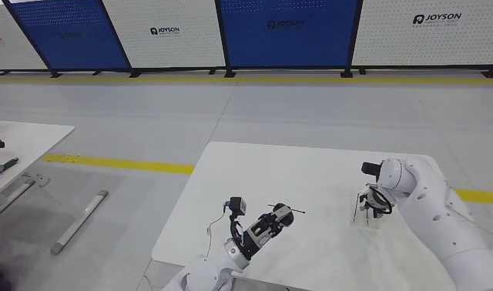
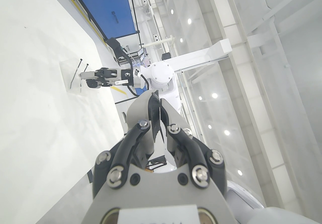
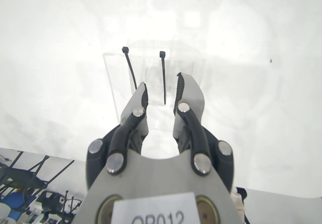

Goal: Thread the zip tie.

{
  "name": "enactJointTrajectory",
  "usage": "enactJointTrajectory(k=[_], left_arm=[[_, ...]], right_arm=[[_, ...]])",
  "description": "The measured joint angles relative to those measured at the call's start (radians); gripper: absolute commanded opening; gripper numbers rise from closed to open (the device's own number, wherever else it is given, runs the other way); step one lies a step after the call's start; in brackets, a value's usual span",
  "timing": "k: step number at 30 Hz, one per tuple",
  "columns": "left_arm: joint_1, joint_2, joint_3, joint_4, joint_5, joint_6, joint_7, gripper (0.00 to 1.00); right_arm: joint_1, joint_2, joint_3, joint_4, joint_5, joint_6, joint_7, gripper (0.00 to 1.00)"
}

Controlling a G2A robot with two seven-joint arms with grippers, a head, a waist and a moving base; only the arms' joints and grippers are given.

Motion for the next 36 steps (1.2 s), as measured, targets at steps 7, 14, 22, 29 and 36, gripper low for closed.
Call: enactJointTrajectory(k=[7, 14, 22, 29, 36], left_arm=[[0.0, 0.0, 0.0, 0.0, 0.0, 0.0, 0.0, 0.0], [0.0, 0.0, 0.0, 0.0, 0.0, 0.0, 0.0, 0.0], [0.0, 0.0, 0.0, 0.0, 0.0, 0.0, 0.0, 0.0], [0.0, 0.0, 0.0, 0.0, 0.0, 0.0, 0.0, 0.0], [0.0, 0.0, 0.0, 0.0, 0.0, 0.0, 0.0, 0.0]], right_arm=[[0.023, -0.023, -0.019, 0.05, 0.006, -0.008, -0.005, 0.27], [0.042, -0.042, -0.033, 0.098, 0.006, -0.011, -0.01, 0.27], [0.061, -0.063, -0.045, 0.148, 0.007, -0.017, -0.016, 0.24], [0.075, -0.079, -0.054, 0.188, 0.008, -0.031, -0.016, 0.05], [0.091, -0.097, -0.06, 0.231, 0.011, -0.044, -0.021, 0.0]])
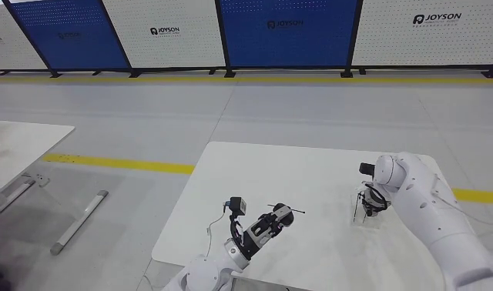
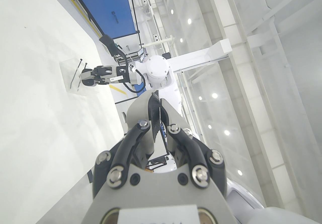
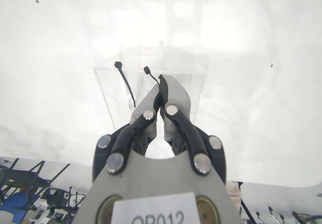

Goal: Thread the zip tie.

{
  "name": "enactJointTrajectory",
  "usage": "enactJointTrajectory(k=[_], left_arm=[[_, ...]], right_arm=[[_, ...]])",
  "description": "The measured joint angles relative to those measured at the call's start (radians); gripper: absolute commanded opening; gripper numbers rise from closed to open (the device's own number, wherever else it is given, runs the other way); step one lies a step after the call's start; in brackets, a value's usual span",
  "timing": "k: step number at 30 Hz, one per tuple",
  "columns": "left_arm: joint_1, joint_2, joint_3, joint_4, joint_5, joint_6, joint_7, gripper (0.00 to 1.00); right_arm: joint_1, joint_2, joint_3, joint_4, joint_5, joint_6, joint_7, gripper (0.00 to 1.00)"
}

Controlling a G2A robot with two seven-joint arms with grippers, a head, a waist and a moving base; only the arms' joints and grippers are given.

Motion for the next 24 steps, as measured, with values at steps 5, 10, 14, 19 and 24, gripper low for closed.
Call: enactJointTrajectory(k=[5, 10, 14, 19, 24], left_arm=[[0.0, 0.0, 0.0, 0.0, 0.0, 0.0, 0.0, 0.0], [0.0, 0.0, 0.0, 0.0, 0.0, 0.0, 0.0, 0.0], [0.0, 0.0, 0.0, 0.0, 0.0, 0.0, 0.0, 0.0], [0.0, 0.0, 0.0, 0.0, 0.0, 0.0, 0.0, 0.0], [0.0, 0.0, 0.0, 0.0, 0.0, 0.0, 0.0, 0.0]], right_arm=[[0.009, -0.009, -0.001, 0.018, -0.001, -0.008, -0.004, 0.0], [0.01, -0.011, 0.001, 0.019, -0.01, -0.017, -0.007, 0.0], [0.002, -0.006, 0.006, 0.002, -0.023, -0.029, 0.002, 0.0], [-0.012, 0.009, 0.025, -0.033, -0.034, -0.037, 0.015, 0.0], [-0.034, 0.026, 0.047, -0.084, -0.051, -0.034, 0.023, 0.0]])
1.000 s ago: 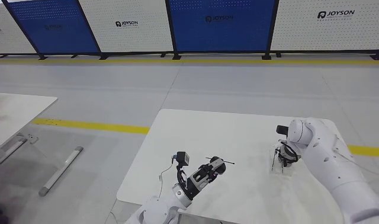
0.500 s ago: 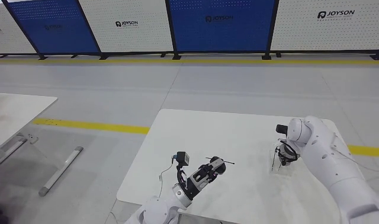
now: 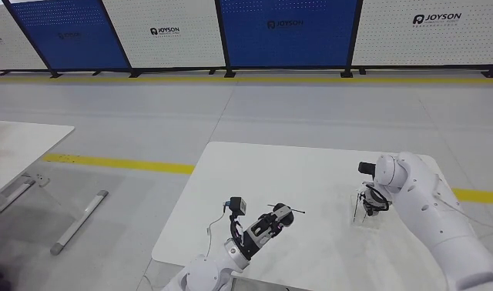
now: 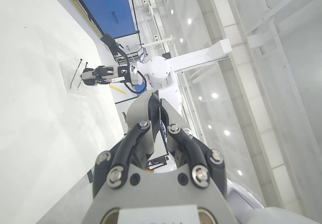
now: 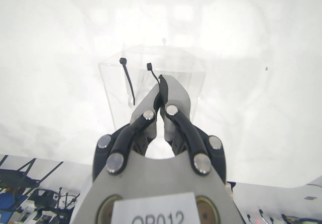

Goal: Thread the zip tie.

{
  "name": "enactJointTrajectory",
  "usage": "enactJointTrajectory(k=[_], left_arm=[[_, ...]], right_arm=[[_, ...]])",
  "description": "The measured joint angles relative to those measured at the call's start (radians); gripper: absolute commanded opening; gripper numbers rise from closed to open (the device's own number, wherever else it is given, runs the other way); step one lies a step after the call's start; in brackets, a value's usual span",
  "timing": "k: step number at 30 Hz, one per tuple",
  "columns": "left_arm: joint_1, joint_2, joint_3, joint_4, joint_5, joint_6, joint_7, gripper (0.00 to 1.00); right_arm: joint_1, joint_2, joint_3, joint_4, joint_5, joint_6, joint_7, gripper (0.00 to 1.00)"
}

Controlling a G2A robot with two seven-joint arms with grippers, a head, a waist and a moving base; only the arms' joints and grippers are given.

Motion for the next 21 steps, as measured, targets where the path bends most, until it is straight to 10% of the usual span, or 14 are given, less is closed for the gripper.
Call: enactJointTrajectory(k=[12, 21], left_arm=[[0.0, 0.0, 0.0, 0.0, 0.0, 0.0, 0.0, 0.0], [0.0, 0.0, 0.0, 0.0, 0.0, 0.0, 0.0, 0.0]], right_arm=[[-0.125, 0.086, 0.15, -0.256, -0.034, 0.03, -0.006, 0.0], [-0.353, 0.176, 0.377, -0.614, -0.066, 0.041, -0.029, 0.0]])
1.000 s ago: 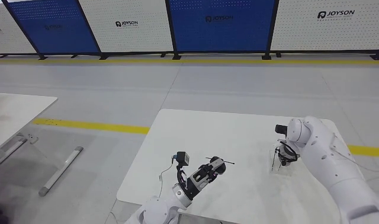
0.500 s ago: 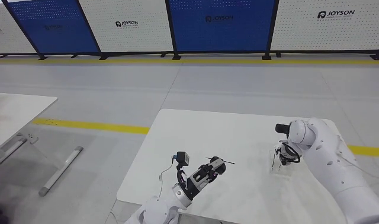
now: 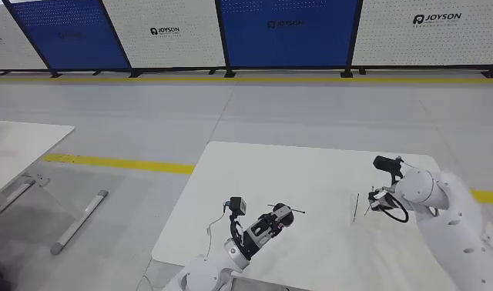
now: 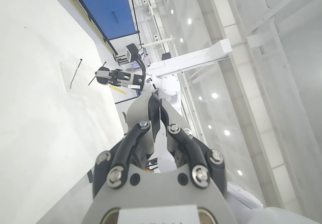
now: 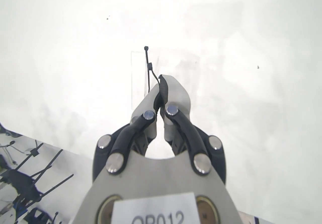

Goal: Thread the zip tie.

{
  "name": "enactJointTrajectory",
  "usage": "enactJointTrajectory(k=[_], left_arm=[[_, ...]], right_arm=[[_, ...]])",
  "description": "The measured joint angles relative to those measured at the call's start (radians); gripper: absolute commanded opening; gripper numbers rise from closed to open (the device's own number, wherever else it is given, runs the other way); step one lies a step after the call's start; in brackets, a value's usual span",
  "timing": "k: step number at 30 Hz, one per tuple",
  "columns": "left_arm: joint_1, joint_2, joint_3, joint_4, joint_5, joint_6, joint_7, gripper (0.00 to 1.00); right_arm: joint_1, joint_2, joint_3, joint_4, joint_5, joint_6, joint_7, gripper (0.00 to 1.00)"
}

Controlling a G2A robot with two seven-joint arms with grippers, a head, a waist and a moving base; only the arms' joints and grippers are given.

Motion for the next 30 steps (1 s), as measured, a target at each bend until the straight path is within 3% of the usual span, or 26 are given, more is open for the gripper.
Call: enactJointTrajectory(k=[3, 23, 30], left_arm=[[0.0, 0.0, 0.0, 0.0, 0.0, 0.0, 0.0, 0.0], [0.0, 0.0, 0.0, 0.0, 0.0, 0.0, 0.0, 0.0], [0.0, 0.0, 0.0, 0.0, 0.0, 0.0, 0.0, 0.0]], right_arm=[[-0.066, 0.014, 0.053, -0.086, 0.002, 0.016, -0.01, 0.0], [-0.073, 0.015, 0.056, -0.09, 0.004, 0.014, -0.014, 0.0], [-0.129, 0.025, 0.102, -0.179, 0.024, 0.001, -0.06, 0.0]])
